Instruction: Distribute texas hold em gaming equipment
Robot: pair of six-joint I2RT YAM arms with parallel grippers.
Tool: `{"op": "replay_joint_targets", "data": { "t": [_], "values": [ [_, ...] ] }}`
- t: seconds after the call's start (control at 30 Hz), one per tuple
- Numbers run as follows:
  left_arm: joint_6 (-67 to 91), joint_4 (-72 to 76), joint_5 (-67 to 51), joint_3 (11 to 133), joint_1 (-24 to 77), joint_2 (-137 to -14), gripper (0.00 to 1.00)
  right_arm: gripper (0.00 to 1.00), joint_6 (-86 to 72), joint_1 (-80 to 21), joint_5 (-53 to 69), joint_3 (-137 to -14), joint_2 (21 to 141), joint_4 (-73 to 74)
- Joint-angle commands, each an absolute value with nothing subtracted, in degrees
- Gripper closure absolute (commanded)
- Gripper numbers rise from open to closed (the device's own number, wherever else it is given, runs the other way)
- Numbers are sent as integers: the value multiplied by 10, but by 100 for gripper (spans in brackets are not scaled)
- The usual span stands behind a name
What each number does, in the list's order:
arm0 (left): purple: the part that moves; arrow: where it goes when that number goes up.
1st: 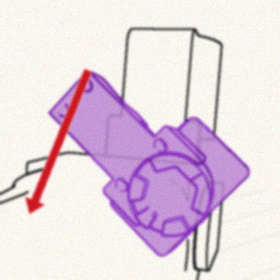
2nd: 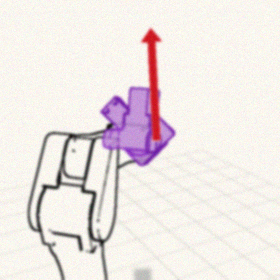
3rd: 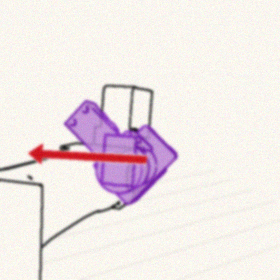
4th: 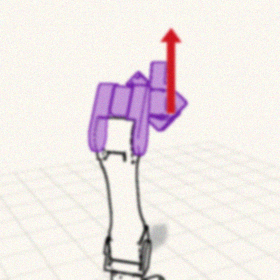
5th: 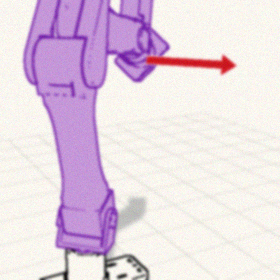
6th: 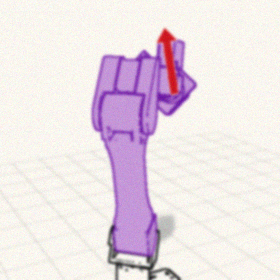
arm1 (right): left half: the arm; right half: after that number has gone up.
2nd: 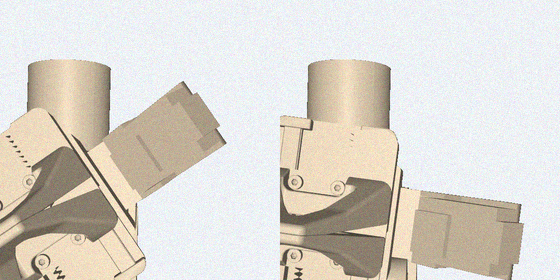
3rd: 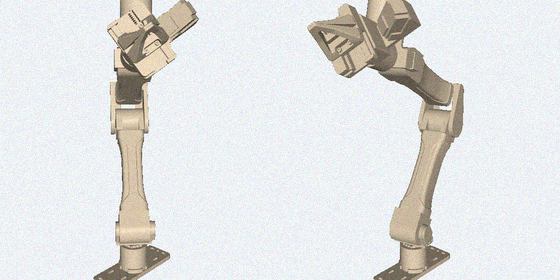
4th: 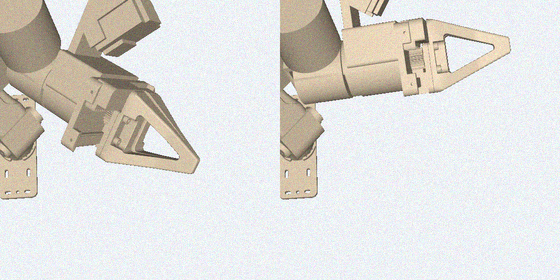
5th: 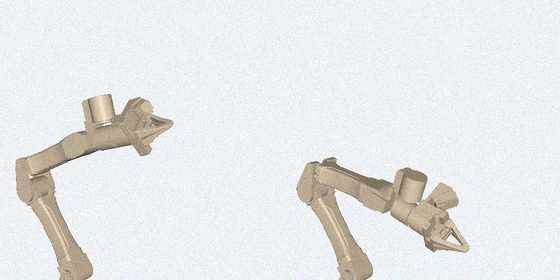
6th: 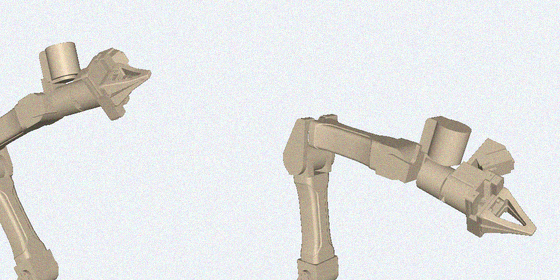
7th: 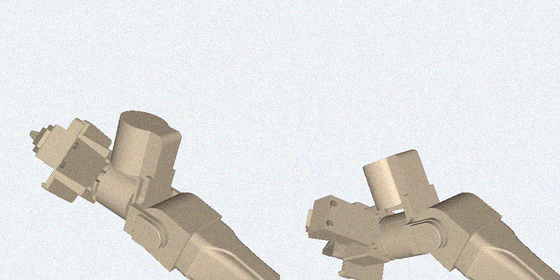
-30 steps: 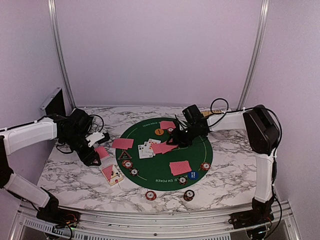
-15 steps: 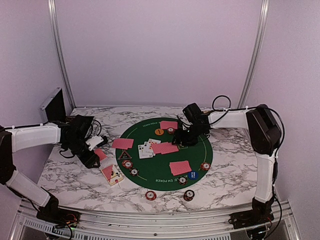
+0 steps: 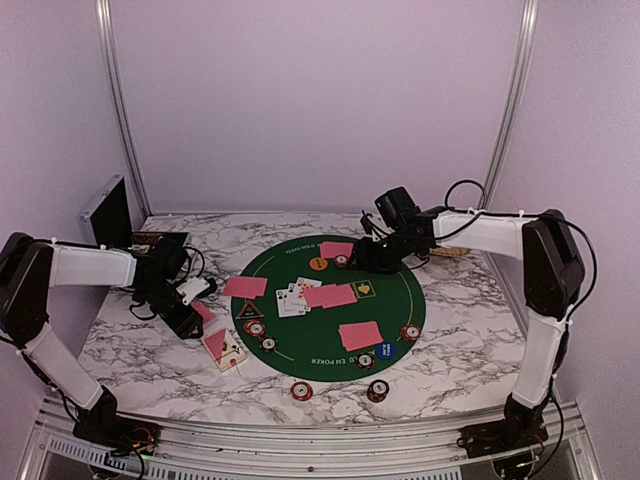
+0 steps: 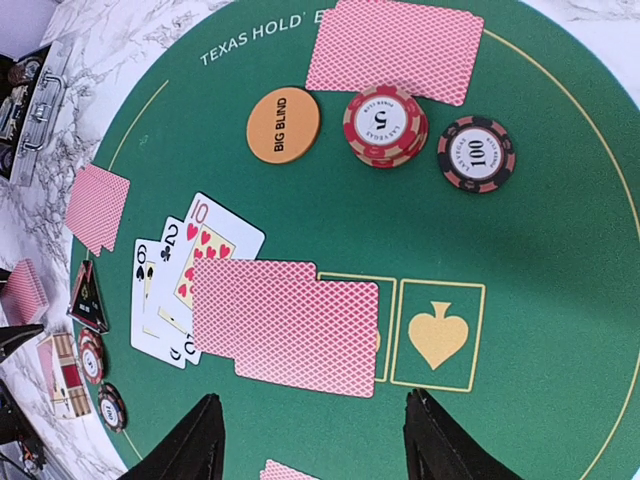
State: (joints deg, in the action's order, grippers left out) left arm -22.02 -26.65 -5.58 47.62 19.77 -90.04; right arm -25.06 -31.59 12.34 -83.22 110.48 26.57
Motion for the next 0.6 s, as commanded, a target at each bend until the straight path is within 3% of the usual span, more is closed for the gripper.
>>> {"op": "replay_joint_targets", "data": {
  "t": [0.0, 0.43, 0.57],
  "values": [
    [-199, -238, -81, 488, 196, -917, 100, 40, -258, -315, 117, -824, 1076, 261],
    [-176, -220, -108, 484, 208, -944, 100, 39, -267, -315, 116, -808, 1048, 258],
    [-176, -220, -111, 480, 215, -942, 88, 38, -267, -314, 111, -808, 1042, 261]
  ]
}}
